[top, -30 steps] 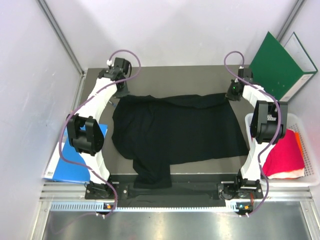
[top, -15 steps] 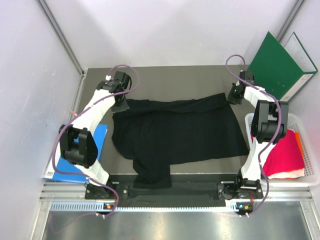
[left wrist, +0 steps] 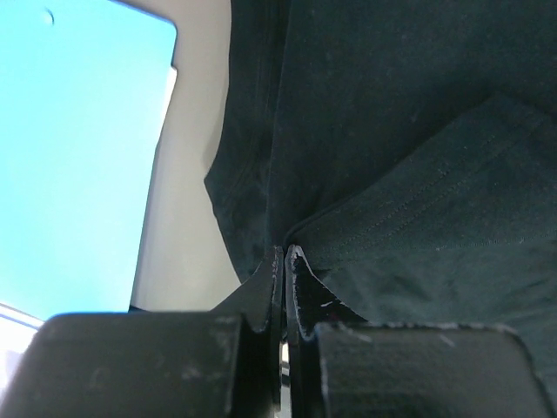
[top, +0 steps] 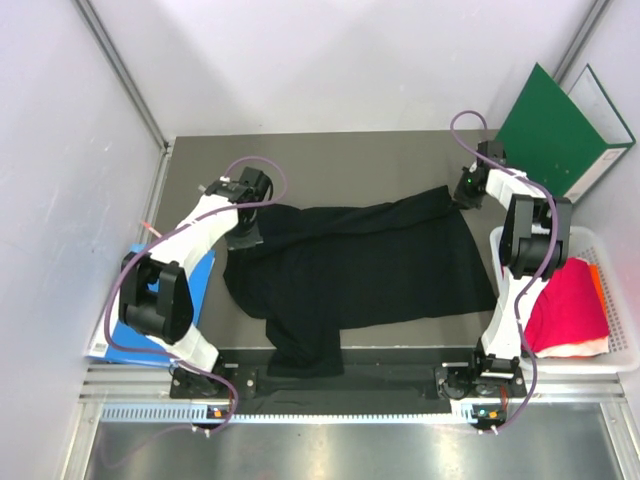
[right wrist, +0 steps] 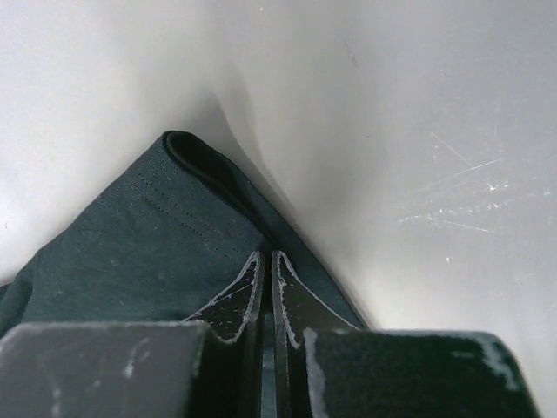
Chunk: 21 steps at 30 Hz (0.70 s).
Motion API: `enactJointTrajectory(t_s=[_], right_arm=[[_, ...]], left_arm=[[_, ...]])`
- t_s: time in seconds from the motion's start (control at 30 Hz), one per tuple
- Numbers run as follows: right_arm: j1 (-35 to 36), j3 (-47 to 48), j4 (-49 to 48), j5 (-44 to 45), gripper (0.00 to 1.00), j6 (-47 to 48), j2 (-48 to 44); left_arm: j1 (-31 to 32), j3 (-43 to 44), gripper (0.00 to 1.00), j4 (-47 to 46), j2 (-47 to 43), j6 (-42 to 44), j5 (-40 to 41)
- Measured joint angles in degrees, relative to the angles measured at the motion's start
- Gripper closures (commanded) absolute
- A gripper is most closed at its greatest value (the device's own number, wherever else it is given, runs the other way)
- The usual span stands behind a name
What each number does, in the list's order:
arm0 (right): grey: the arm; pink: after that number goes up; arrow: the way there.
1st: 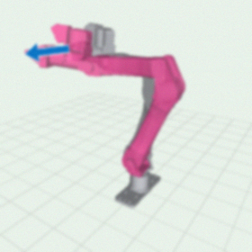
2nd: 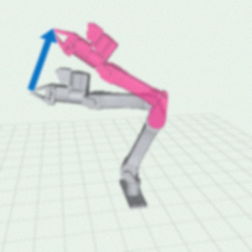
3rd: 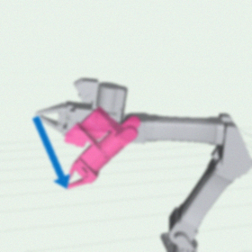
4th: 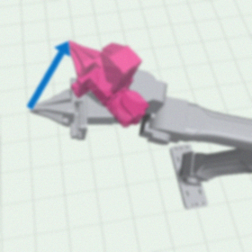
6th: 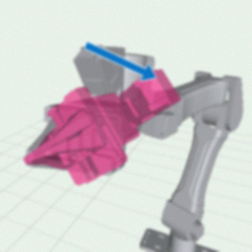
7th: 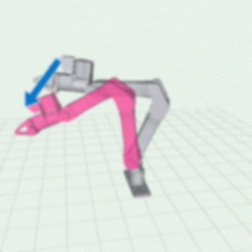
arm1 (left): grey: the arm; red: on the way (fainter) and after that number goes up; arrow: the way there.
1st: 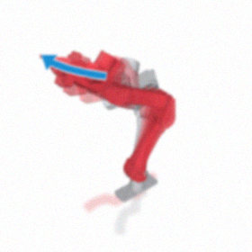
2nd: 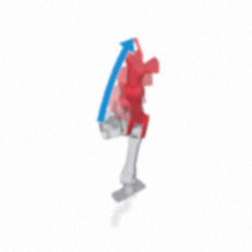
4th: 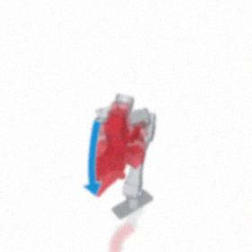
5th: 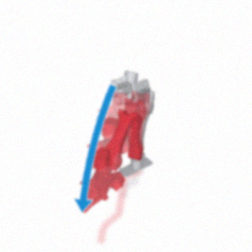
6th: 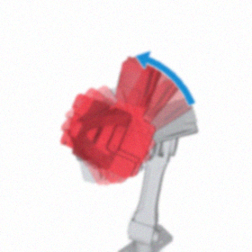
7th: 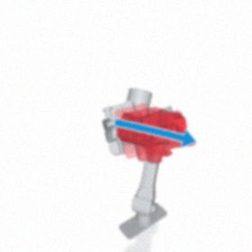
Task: Fold and stack the t-shirts
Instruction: Fold the flattened tshirt in 1/3 of the way
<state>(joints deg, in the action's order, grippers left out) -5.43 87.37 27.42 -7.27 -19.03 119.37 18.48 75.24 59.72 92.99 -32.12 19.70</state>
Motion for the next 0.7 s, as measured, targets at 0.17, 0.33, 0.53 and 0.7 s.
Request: enactJointTrajectory(t_s=[0.17,0.33,0.53,0.7], right_arm=[[0.0,-1.3,-0.2,-0.6,1.00,0.2,-0.9],[0.0,-3.0,0.2,-1.0,1.00,0.5,-2.0],[0.0,-3.1,2.0,-1.0,1.00,0.6,-2.3],[0.0,-4.7,5.1,-0.5,1.00,0.8,-3.9]], left_arm=[[1.7,-2.4,1.00,0.1,-4.2,-1.5,0.8],[3.4,-6.1,0.58,0.2,-5.7,-2.5,0.6],[6.0,-8.3,0.02,2.9,-3.0,-4.8,1.6],[6.2,-5.8,0.02,3.3,-2.8,-5.3,4.0]])
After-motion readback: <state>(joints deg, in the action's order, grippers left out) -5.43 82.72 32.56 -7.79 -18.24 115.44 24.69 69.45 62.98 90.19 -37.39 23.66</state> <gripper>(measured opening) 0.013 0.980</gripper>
